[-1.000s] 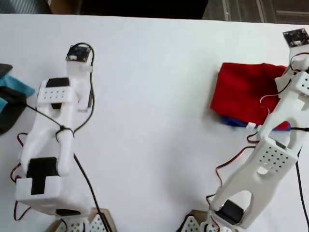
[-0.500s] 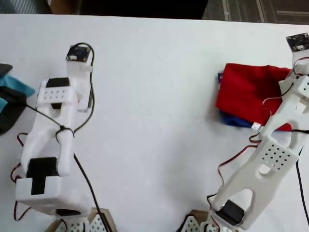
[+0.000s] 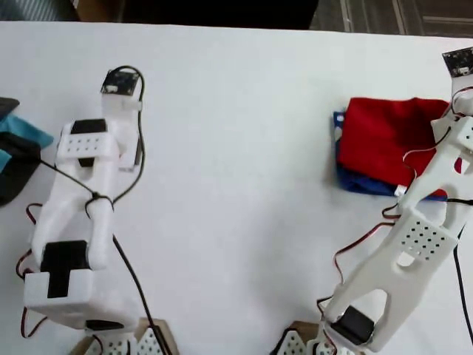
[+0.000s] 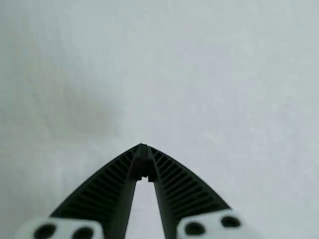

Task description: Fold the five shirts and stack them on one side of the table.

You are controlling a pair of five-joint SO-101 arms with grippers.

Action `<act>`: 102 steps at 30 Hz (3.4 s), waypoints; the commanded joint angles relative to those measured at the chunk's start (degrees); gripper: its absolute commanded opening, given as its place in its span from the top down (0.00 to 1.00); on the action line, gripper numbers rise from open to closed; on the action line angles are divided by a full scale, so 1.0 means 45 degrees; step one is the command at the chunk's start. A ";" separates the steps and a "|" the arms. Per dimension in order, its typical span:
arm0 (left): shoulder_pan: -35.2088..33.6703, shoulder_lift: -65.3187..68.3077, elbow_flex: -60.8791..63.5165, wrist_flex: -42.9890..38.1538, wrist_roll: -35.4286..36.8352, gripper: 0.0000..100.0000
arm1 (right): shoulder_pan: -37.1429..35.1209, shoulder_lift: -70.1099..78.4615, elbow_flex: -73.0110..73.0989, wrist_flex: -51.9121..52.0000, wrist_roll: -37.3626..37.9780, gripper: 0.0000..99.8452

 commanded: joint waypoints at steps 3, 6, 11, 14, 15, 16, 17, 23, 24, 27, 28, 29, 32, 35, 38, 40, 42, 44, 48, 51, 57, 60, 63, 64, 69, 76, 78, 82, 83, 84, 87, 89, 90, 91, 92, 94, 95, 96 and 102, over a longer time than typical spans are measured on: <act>-0.0039 -0.0742 -0.0049 -0.0137 -0.0059 0.97 | -0.0674 -0.0400 -0.0684 0.0947 -0.0039 0.73; -0.0059 -0.0742 -0.0049 -0.0137 -0.0059 0.97 | -0.1573 -0.0830 -0.1172 0.2413 -0.0801 0.73; -0.0059 -0.0742 -0.0088 -0.0137 -0.0059 0.97 | -0.3468 -0.2081 -0.0430 0.3800 -0.2090 0.76; -0.0059 -0.0742 -0.0107 -0.0137 -0.0059 0.97 | -0.4366 -0.3468 0.2266 0.3800 -0.2090 0.76; -0.0059 -0.0742 -0.0088 -0.0137 -0.0059 0.97 | -0.4640 -0.4093 0.3399 0.3800 -0.2090 0.76; -0.0059 -0.0742 -0.0088 -0.0137 -0.0059 0.97 | -0.4835 -0.4757 0.4591 0.3780 -0.2090 0.76; -0.0059 -0.0742 -0.0088 -0.0137 -0.0059 0.97 | -0.5031 -0.5402 0.5724 0.3780 -0.2090 0.76; -0.0059 -0.0742 -0.0068 -0.0137 -0.0059 0.97 | -0.5148 -0.8137 1.0706 0.2276 -0.2090 0.76; -0.0059 -0.0742 -0.0068 -0.0137 -0.0059 0.97 | -0.5089 -0.8391 1.1175 0.1924 -0.2090 0.76; -0.0059 -0.0742 -0.0068 -0.0137 -0.0020 0.97 | -0.4972 -0.8684 1.2093 0.1221 -0.2071 0.76; -0.0059 -0.0742 -0.0068 -0.0137 0.0000 0.97 | -0.4972 -0.8684 1.2288 0.1123 -0.1954 0.76; -0.0039 -0.0742 -0.0068 -0.0137 0.0000 0.97 | -0.4991 -0.8684 1.2464 0.1084 -0.1758 0.76; -0.0020 -0.0742 -0.0088 -0.0137 0.0000 0.97 | -0.5128 -0.8684 1.2698 0.0967 -0.1641 0.76; -0.0020 -0.0742 -0.0166 -0.0137 0.0000 0.97 | -0.5343 -0.8684 1.2698 0.0674 -0.1582 0.76; -0.0020 -0.0742 -0.0166 -0.0156 0.0000 0.97 | -0.5578 -0.8664 1.2718 0.0186 -0.1563 0.76; -0.0039 -0.0742 -0.0166 -0.0156 -0.0039 0.97 | -0.5714 -0.8508 1.2718 -0.0147 -0.1563 0.76; -0.0059 -0.0742 -0.0166 -0.0156 -0.0059 0.97 | -0.5792 -0.8078 1.2640 -0.0440 -0.1563 0.76; -0.0059 -0.0762 -0.0186 -0.0156 -0.0059 0.97 | -0.5792 -0.7512 1.2640 -0.0733 -0.1563 0.76; -0.0078 -0.0762 -0.0186 -0.0156 -0.0078 0.97 | -0.5617 -0.6769 1.2620 -0.1065 -0.1563 0.76; -0.0078 -0.0762 -0.0186 -0.0156 -0.0078 0.97 | -0.5265 -0.6711 1.2620 -0.1455 -0.1563 0.76; -0.0078 -0.0762 -0.0186 -0.0156 -0.0078 0.97 | -0.4581 -0.6613 1.2620 -0.1788 -0.1563 0.82; -0.0059 -0.0762 -0.0186 -0.0156 -0.0078 0.97 | -0.4542 -0.6632 1.2620 -0.1788 -0.1563 0.86; -0.0059 -0.0762 -0.0186 -0.0156 -0.0078 0.97 | -0.4601 -0.6632 1.2620 -0.1788 -0.1543 0.86; -0.0059 -0.0762 -0.0186 -0.0156 -0.0078 0.97 | -0.4601 -0.6613 1.2620 -0.1788 -0.1543 0.86; -0.0059 -0.0762 -0.0186 -0.0156 -0.0078 0.97 | -0.4581 -0.6613 1.2620 -0.1788 -0.1543 0.88; -0.0059 -0.0762 -0.0186 -0.0156 -0.0078 0.97 | -0.4523 -0.6730 1.2620 -0.1690 -0.1543 0.98; -0.0059 -0.0762 -0.0186 -0.0156 -0.0078 0.97 | -0.4523 -0.6730 1.2620 -0.1553 -0.1543 0.98; -0.0078 -0.0801 -0.0147 -0.0156 -0.0078 0.97 | -0.4327 -0.6750 1.2620 -0.1182 -0.0664 0.98; -0.0078 -0.0801 -0.0147 -0.0156 -0.0078 0.97 | -0.4171 -0.6750 1.2620 -0.1182 -0.0332 0.98; -0.0078 -0.0801 -0.0147 -0.0156 -0.0078 0.97 | -0.3956 -0.6750 1.2620 -0.1182 -0.0059 0.98; -0.0078 -0.0801 -0.0147 -0.0156 -0.0078 0.97 | -0.3272 -0.6750 1.2620 -0.1182 0.0664 0.98; -0.0078 -0.0801 -0.0166 -0.0156 -0.0078 0.97 | -0.2862 -0.6750 1.2620 -0.1162 0.0938 0.98; -0.0039 -0.0801 -0.0186 -0.0156 -0.0078 0.97 | -0.2725 -0.6750 1.2620 -0.1162 0.1074 0.98; -0.0020 -0.0801 -0.0186 -0.0156 -0.0078 0.97 | -0.2628 -0.6750 1.2620 -0.1162 0.1231 0.98; 0.0000 -0.0801 -0.0186 -0.0156 -0.0078 0.97 | -0.2608 -0.6750 1.2640 -0.1162 0.1348 0.98; 0.0000 -0.0801 -0.0186 -0.0156 -0.0078 0.97 | -0.2667 -0.6750 1.2620 -0.0987 0.1465 0.98; 0.0000 -0.0801 -0.0186 -0.0156 -0.0078 0.97 | -0.2725 -0.6769 1.2620 -0.0967 0.1504 0.98; 0.0000 -0.0801 -0.0186 -0.0156 -0.0078 0.97 | -0.2882 -0.6808 1.2620 -0.0947 0.1485 0.98; -0.0039 -0.0762 -0.0127 -0.0156 -0.0078 0.97 | -0.3546 -0.8254 1.2640 -0.0811 0.1231 0.96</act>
